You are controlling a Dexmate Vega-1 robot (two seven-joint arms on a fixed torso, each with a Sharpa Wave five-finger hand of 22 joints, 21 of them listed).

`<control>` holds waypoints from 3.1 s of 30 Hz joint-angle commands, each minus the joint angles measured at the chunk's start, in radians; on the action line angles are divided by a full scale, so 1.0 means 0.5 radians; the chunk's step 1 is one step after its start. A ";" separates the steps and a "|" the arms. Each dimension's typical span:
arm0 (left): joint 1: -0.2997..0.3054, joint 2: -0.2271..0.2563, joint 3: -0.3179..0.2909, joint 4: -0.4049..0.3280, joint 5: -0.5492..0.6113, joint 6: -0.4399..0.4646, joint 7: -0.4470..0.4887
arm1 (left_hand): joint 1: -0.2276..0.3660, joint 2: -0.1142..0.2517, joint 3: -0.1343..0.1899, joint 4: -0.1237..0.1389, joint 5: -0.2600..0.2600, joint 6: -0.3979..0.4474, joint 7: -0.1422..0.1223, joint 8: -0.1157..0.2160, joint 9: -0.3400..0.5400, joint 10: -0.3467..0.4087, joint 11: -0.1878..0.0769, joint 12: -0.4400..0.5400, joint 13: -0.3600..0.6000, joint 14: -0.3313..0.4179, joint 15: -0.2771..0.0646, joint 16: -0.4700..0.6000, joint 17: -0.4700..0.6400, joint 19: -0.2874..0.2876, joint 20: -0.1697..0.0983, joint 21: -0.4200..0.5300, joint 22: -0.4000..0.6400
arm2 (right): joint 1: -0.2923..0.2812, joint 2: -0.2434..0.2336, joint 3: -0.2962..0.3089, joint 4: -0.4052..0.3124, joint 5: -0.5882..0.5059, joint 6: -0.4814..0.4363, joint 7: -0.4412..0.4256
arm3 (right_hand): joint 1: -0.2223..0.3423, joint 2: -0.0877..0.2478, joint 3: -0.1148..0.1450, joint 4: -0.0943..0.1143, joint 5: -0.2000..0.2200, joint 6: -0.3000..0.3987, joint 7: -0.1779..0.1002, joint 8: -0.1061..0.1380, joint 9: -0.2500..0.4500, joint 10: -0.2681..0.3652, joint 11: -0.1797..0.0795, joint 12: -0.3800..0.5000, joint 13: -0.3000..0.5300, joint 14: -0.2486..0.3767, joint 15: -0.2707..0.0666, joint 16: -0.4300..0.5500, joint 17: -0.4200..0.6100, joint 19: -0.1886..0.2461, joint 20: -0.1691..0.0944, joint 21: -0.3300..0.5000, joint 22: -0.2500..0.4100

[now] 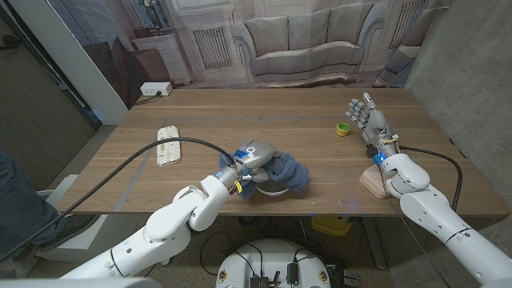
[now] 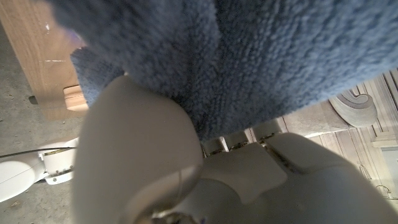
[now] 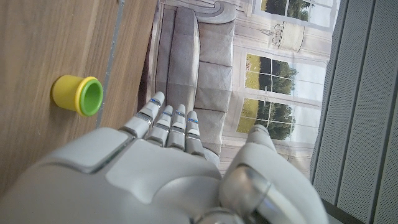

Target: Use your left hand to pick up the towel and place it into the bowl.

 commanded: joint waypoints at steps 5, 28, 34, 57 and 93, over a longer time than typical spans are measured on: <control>-0.091 -0.024 0.060 0.076 -0.076 -0.014 -0.016 | -0.034 0.037 0.102 0.092 0.005 0.064 0.017 0.058 0.006 0.016 -0.017 -0.006 0.003 0.104 -0.279 -0.001 0.014 0.142 -0.187 -0.018 0.013 | -0.024 0.008 0.014 0.002 0.004 0.031 -0.006 | -0.002 0.005 0.000 -0.014 -0.006 0.016 0.002 -0.002 0.004 0.018 0.006 0.001 0.009 0.012 0.012 -0.011 0.007 0.014 -0.021 -0.006 0.008; -0.053 0.028 0.033 -0.002 -0.137 -0.056 0.059 | -0.057 0.032 0.101 0.098 0.005 0.061 0.004 0.054 0.004 0.016 -0.027 -0.014 0.010 0.081 -0.285 -0.009 0.015 0.111 -0.191 -0.032 0.016 | -0.099 0.003 0.055 -0.021 0.021 0.088 0.015 | -0.004 0.006 -0.002 -0.016 -0.006 0.015 0.000 -0.002 0.004 0.016 0.007 0.000 0.009 0.012 0.014 -0.012 0.007 0.018 -0.022 -0.014 0.009; -0.046 0.035 0.029 -0.007 -0.144 -0.067 0.057 | -0.059 0.030 0.102 0.096 0.005 0.063 0.004 0.054 0.003 0.017 -0.025 -0.017 0.010 0.074 -0.282 -0.011 0.015 0.108 -0.191 -0.033 0.017 | -0.118 0.006 0.061 -0.029 0.020 0.102 0.015 | -0.004 0.007 -0.002 -0.017 -0.006 0.016 0.001 -0.002 0.004 0.016 0.004 0.000 0.009 0.012 0.015 -0.012 0.007 0.019 -0.021 -0.016 0.009; -0.075 0.032 0.038 0.010 -0.210 -0.142 0.009 | -0.081 0.030 0.103 0.100 0.004 0.009 -0.033 0.031 0.002 -0.047 -0.030 -0.043 0.019 -0.011 -0.274 -0.033 0.017 -0.034 -0.165 -0.087 0.024 | -0.170 0.030 0.072 -0.025 0.017 0.174 0.032 | -0.005 0.008 -0.004 -0.019 -0.006 0.016 0.001 -0.002 0.004 0.016 0.005 0.000 0.009 0.011 0.014 -0.012 0.007 0.021 -0.021 -0.024 0.009; -0.032 0.134 -0.074 -0.164 -0.227 -0.035 -0.208 | -0.296 -0.053 0.003 0.173 0.006 -0.229 -0.084 -0.114 -0.025 -0.366 -0.040 -0.079 -0.053 -0.542 -0.180 -0.076 0.001 -0.519 -0.068 -0.250 0.036 | -0.159 0.080 0.060 0.040 0.014 0.261 0.067 | -0.005 0.013 -0.004 -0.024 -0.006 0.019 -0.003 -0.001 0.004 0.017 0.007 0.000 0.009 0.014 0.015 -0.011 0.007 0.023 -0.021 -0.036 0.010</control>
